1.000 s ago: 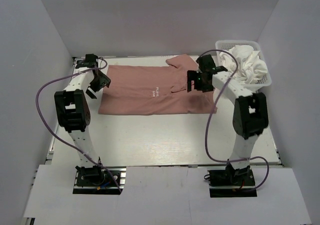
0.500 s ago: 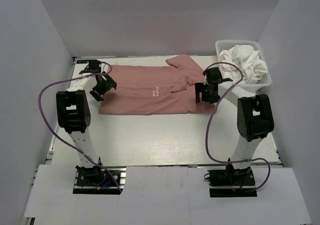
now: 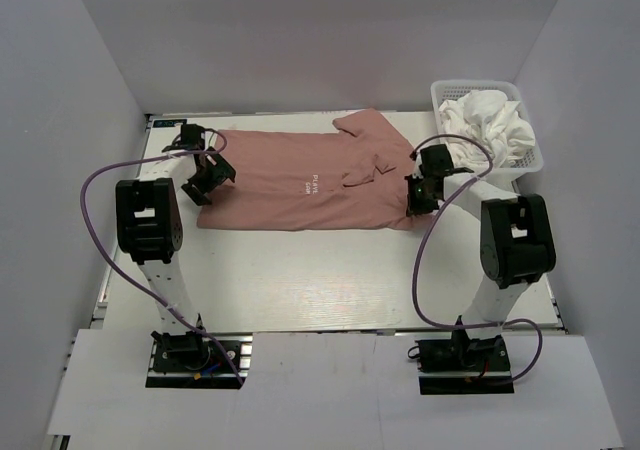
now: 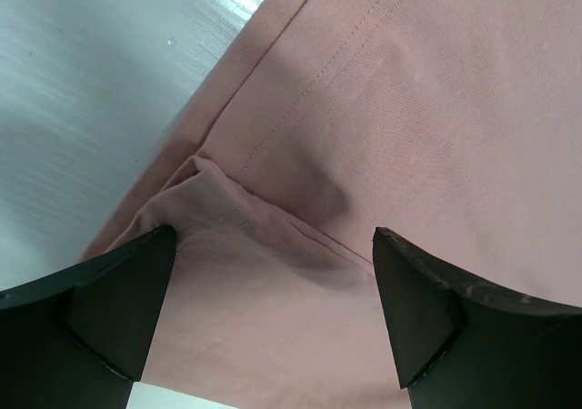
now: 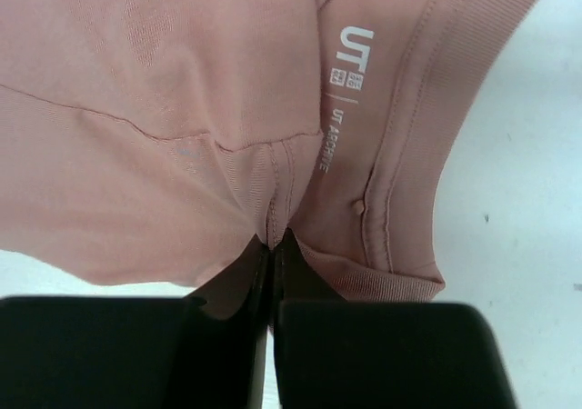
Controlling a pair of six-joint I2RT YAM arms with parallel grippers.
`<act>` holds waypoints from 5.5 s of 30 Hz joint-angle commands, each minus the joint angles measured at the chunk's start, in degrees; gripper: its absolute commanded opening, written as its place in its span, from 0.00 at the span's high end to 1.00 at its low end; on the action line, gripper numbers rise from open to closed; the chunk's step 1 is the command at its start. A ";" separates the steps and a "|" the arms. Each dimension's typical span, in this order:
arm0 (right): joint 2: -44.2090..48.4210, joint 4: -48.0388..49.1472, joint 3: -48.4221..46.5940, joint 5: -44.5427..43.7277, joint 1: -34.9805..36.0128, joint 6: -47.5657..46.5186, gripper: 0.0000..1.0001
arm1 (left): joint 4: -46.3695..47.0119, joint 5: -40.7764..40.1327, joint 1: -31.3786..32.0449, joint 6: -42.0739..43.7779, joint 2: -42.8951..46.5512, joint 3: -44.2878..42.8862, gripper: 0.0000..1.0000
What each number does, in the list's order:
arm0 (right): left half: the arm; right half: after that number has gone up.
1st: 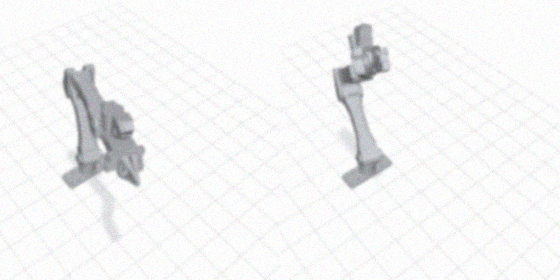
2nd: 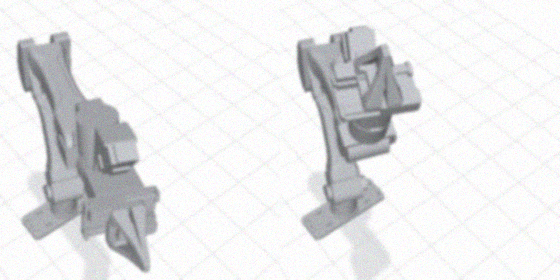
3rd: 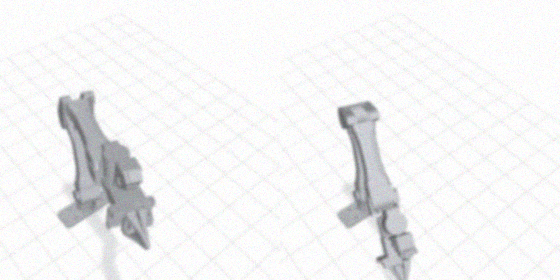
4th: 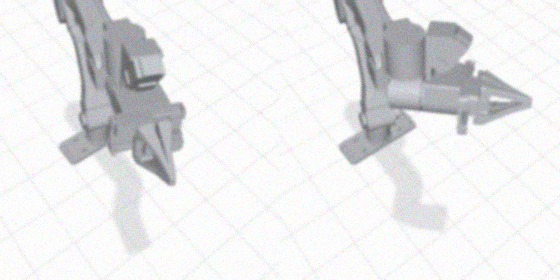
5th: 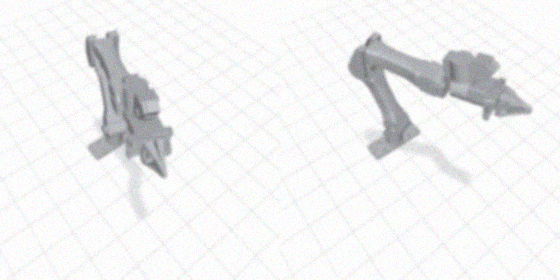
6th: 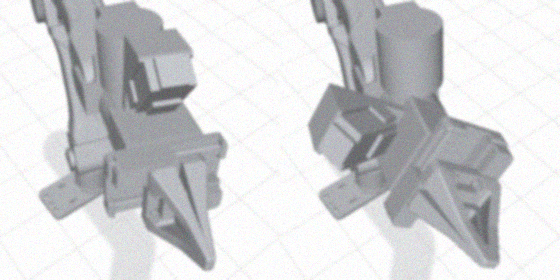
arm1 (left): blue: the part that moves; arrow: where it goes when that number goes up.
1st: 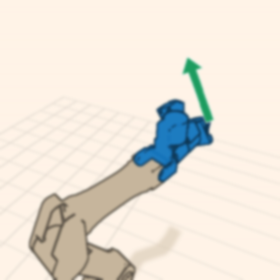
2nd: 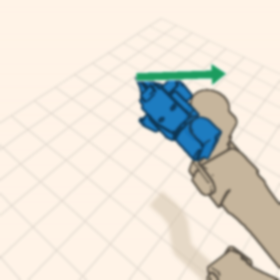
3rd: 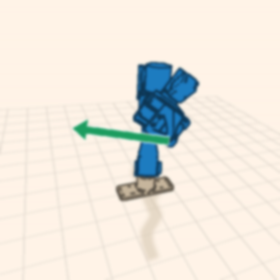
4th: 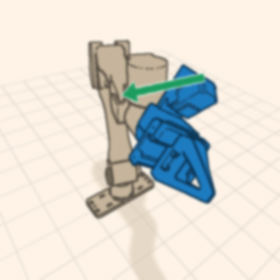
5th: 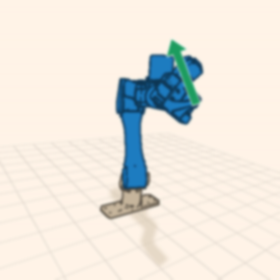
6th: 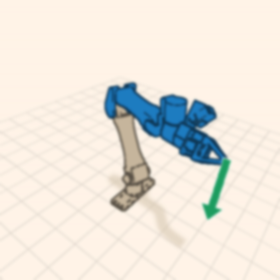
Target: Fold and stack the t-shirts
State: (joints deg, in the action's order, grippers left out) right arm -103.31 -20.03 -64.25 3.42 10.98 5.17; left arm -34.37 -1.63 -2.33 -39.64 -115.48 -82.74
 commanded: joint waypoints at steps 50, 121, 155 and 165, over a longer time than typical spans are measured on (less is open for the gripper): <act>21.36 1.32 33.73 9.06 1.06 26.02 0.10 | -6.41 -6.27 0.22 -0.97 10.52 15.49 0.00; 16.48 5.79 11.96 -2.97 19.42 22.95 0.10 | -13.18 0.13 0.22 5.98 39.20 15.68 0.00; -18.50 -0.26 -41.01 -24.60 12.93 10.39 0.10 | -14.75 -6.36 -1.01 8.79 10.67 -9.95 0.00; -37.13 3.15 -59.58 -20.12 9.67 3.71 0.10 | -18.18 -9.09 -1.01 10.90 -12.65 -32.47 0.00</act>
State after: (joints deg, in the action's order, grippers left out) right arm -138.41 -18.65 -119.39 -18.06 21.43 12.14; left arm -50.09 -8.82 -3.05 -29.98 -126.63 -108.97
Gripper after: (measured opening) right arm 0.905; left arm 0.995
